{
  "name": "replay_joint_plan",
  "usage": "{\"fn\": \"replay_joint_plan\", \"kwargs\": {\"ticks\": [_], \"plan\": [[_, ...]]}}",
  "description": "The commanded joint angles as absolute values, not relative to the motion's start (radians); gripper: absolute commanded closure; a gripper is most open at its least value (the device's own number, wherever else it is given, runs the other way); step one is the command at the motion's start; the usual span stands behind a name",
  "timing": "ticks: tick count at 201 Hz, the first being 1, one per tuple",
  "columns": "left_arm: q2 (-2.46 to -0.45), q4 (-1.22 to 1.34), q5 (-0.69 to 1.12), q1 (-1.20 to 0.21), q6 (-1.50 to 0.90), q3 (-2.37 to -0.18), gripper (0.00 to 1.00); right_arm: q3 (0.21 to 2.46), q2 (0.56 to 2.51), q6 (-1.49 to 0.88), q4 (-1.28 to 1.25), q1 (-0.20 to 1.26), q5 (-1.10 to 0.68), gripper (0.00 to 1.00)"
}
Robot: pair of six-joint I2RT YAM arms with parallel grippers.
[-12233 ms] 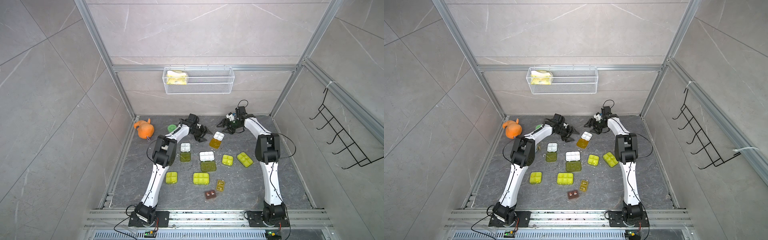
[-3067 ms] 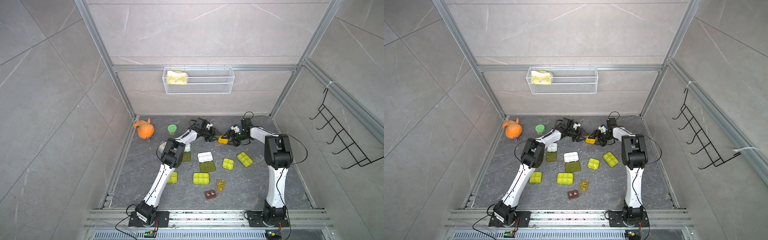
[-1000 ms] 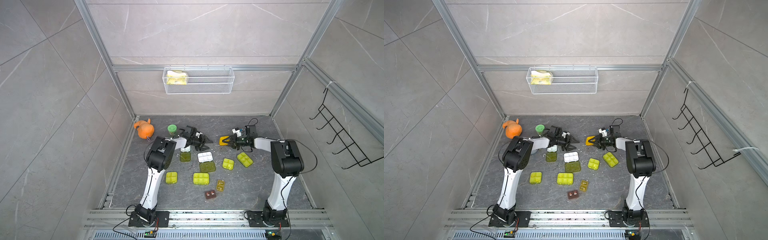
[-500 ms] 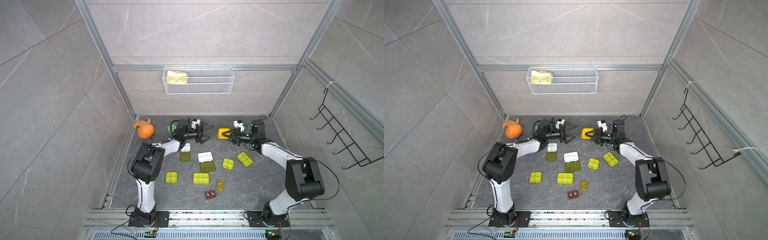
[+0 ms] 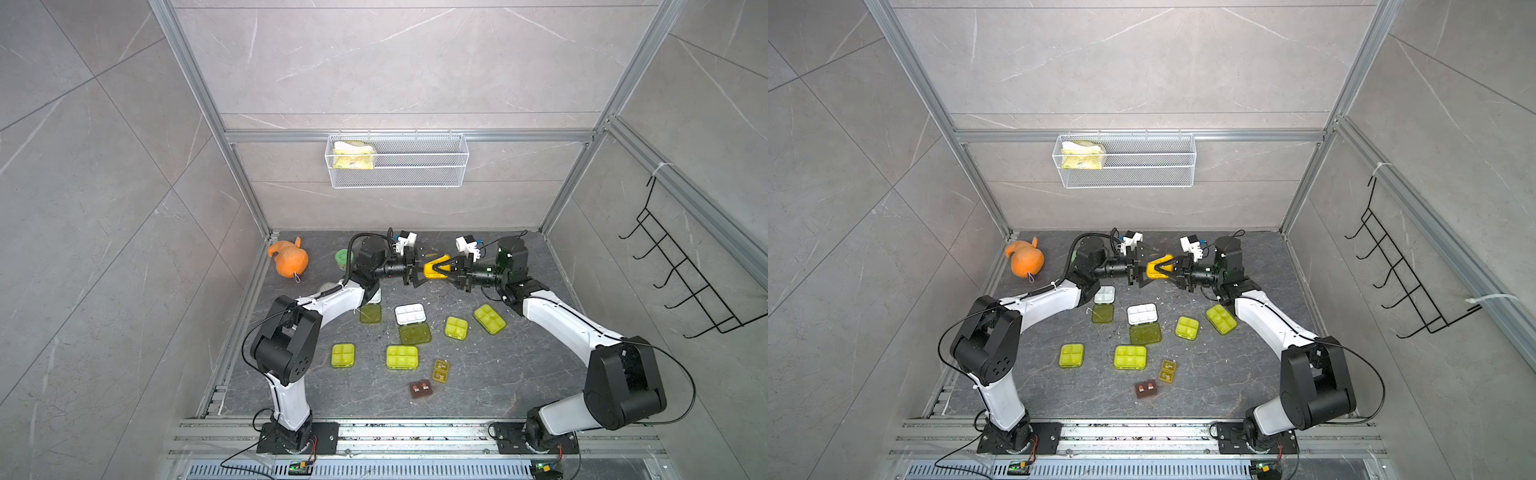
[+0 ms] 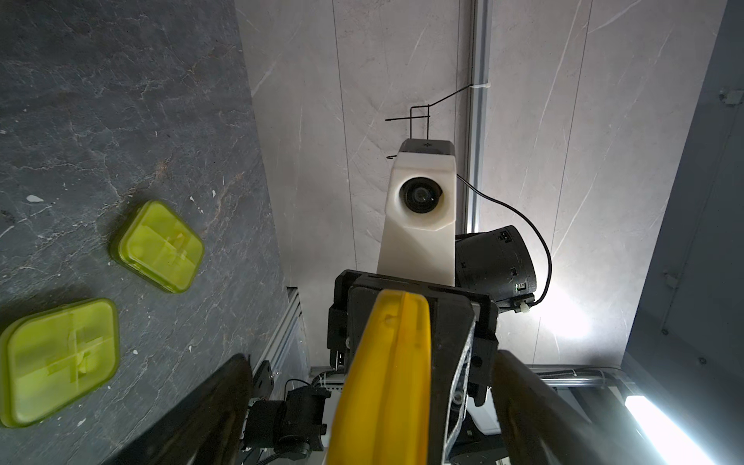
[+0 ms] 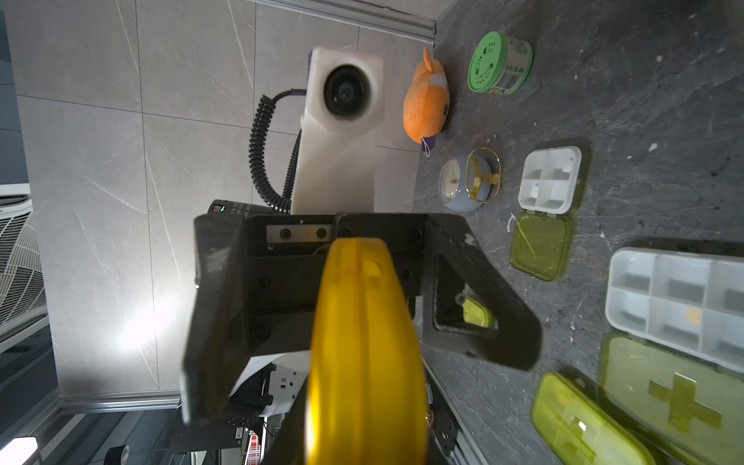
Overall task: Close pillboxes
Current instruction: Close the lid on the pillbox.
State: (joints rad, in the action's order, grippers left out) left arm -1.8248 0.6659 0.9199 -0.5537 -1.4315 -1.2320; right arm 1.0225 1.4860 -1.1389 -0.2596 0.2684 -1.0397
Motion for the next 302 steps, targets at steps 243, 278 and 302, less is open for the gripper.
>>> {"fn": "replay_joint_plan", "kwargs": {"ticks": [243,278,302], "plan": [[-1.735,0.679,0.935,-0.547,-1.432,-1.209,0.82,1.013,1.441,-1.115,-0.253,0.281,-1.031,0.37],[-1.738,0.703,0.934,-0.549,-1.454,-1.21,0.82,1.017,1.459,-1.134,-0.286,0.264,-1.013,0.34],[-1.736,0.706,0.942,-0.548,-1.457,-1.217,0.82,1.018,1.481,-1.191,-0.369,0.257,-1.004,0.35]]}}
